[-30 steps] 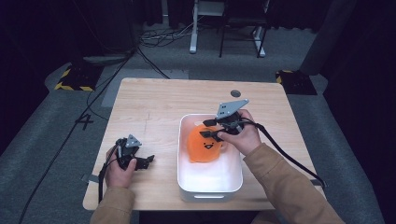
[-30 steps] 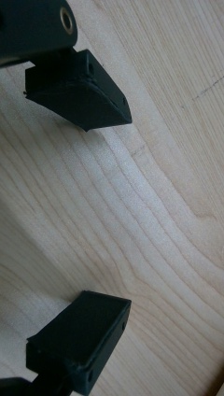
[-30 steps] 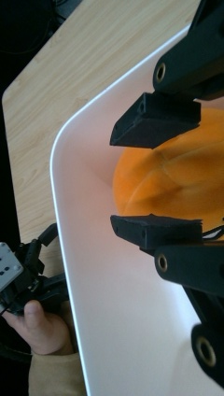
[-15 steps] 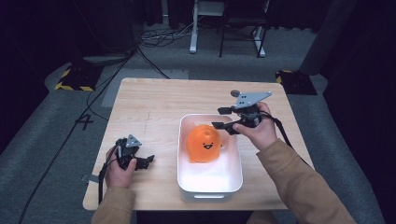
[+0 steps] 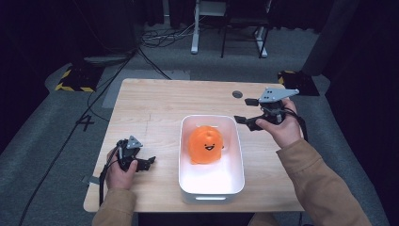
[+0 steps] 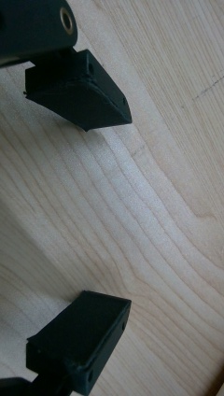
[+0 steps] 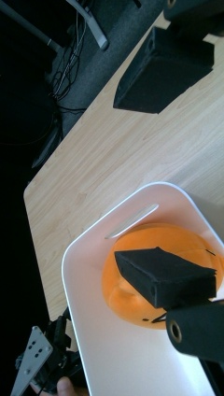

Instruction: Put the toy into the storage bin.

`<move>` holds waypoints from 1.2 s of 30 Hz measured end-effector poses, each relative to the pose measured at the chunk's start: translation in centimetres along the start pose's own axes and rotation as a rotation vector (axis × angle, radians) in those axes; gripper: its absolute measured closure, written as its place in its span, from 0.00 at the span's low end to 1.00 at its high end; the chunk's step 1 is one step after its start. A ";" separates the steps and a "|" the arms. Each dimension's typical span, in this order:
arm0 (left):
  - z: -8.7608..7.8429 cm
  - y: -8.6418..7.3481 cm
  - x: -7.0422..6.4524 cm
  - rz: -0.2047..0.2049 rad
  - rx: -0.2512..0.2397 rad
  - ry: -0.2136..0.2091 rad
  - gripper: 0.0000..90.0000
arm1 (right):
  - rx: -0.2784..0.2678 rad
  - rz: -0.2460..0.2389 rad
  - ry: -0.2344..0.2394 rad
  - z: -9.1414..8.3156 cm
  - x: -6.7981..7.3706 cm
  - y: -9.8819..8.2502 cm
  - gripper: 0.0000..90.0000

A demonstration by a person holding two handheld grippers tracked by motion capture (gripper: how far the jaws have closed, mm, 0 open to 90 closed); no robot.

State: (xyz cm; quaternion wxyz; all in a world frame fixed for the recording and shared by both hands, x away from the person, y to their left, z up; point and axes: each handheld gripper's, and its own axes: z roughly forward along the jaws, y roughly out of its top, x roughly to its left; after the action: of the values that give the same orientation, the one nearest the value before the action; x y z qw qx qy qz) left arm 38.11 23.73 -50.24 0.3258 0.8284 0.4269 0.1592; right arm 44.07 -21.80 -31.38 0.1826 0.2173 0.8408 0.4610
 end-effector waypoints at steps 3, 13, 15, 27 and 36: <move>0.0 0.0 0.0 -0.001 0.002 -0.008 0.13 | 0.002 0.019 -0.011 -0.3 -0.3 -0.5 0.25; 0.0 0.0 0.0 -0.003 0.004 -0.012 0.13 | 0.072 0.024 -0.100 -1.8 -1.2 -2.7 0.23; 0.0 0.0 0.0 -0.002 0.005 -0.012 0.13 | 0.114 0.040 -0.113 -2.1 -1.5 -3.5 0.23; 0.0 0.0 0.0 -0.002 0.005 -0.012 0.13 | 0.175 0.115 -0.158 -3.0 -3.1 -7.5 0.23; 0.0 0.0 0.0 -0.003 0.005 -0.012 0.13 | 0.214 0.198 -0.163 -3.3 -4.0 -11.3 0.24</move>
State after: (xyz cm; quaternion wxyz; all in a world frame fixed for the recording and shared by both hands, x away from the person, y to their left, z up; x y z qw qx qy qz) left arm 38.12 23.72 -50.25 0.3264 0.8295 0.4266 0.1526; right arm 43.54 -31.69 -38.93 0.1797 0.3538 0.8421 0.3652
